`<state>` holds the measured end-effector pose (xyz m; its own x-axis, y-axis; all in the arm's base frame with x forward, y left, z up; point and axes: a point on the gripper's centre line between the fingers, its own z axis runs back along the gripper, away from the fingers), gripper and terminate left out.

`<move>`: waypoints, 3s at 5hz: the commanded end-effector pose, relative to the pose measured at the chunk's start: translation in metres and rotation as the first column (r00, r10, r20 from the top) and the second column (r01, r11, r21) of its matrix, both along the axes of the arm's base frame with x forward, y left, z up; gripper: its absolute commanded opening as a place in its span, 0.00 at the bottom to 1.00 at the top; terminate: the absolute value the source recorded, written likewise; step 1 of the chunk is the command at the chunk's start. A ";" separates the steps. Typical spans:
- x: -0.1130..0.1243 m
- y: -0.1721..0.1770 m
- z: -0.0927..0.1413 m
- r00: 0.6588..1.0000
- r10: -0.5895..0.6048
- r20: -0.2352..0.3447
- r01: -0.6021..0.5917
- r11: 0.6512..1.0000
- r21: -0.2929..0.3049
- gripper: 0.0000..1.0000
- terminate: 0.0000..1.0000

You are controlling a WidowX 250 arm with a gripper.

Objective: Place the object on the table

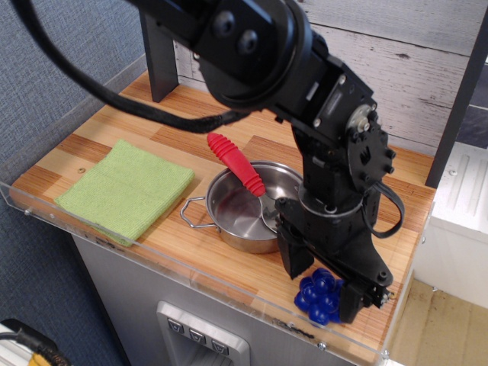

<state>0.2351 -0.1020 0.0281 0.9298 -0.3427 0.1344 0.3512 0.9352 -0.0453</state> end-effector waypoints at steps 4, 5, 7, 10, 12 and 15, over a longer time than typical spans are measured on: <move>-0.004 0.002 0.005 0.999 0.017 0.040 -0.017 1.000 0.001 0.00 0.00; -0.002 0.007 0.018 0.998 0.035 0.052 -0.036 0.999 0.006 0.00 0.00; 0.012 0.017 0.062 0.988 0.113 0.104 -0.113 0.994 -0.005 0.00 0.00; 0.072 0.059 0.094 0.934 0.321 0.159 -0.310 0.947 -0.089 0.00 0.00; 0.127 0.046 0.083 0.903 0.388 0.187 -0.358 0.917 -0.175 0.00 0.00; 0.152 0.044 0.039 0.888 0.429 0.167 -0.410 0.902 -0.133 0.00 0.00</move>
